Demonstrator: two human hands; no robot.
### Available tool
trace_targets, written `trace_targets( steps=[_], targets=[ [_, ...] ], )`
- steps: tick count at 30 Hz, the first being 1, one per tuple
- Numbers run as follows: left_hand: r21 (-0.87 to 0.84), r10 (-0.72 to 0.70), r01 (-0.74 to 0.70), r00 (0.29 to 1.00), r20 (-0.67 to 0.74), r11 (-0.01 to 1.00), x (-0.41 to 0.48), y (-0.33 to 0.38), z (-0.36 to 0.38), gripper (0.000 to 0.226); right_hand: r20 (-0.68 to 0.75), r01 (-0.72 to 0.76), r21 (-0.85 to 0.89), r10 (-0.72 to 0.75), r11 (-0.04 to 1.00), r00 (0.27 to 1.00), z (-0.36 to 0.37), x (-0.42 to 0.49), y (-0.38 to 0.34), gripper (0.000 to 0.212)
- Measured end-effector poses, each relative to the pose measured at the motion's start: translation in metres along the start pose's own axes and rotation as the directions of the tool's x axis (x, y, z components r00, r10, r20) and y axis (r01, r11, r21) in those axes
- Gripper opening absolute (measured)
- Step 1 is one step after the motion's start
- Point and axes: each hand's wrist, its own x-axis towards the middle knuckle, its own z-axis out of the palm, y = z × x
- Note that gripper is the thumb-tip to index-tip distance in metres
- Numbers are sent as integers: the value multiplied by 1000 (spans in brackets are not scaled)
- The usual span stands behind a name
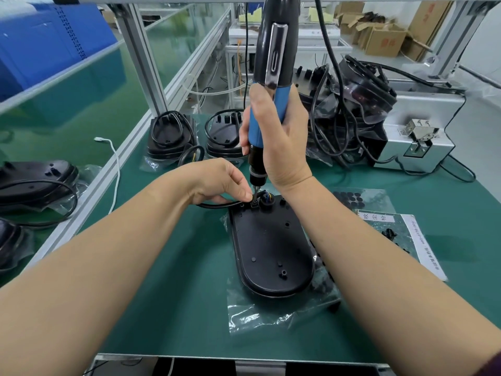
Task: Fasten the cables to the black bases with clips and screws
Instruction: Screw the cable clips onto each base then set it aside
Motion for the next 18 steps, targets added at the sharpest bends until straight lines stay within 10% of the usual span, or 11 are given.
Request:
trace_targets(
  steps=[18],
  targets=[
    [95,71,-63,993,-89,994,-4,0,9,35,47,23,-57,-21,998,999,-2,-9,-3,34]
  ],
)
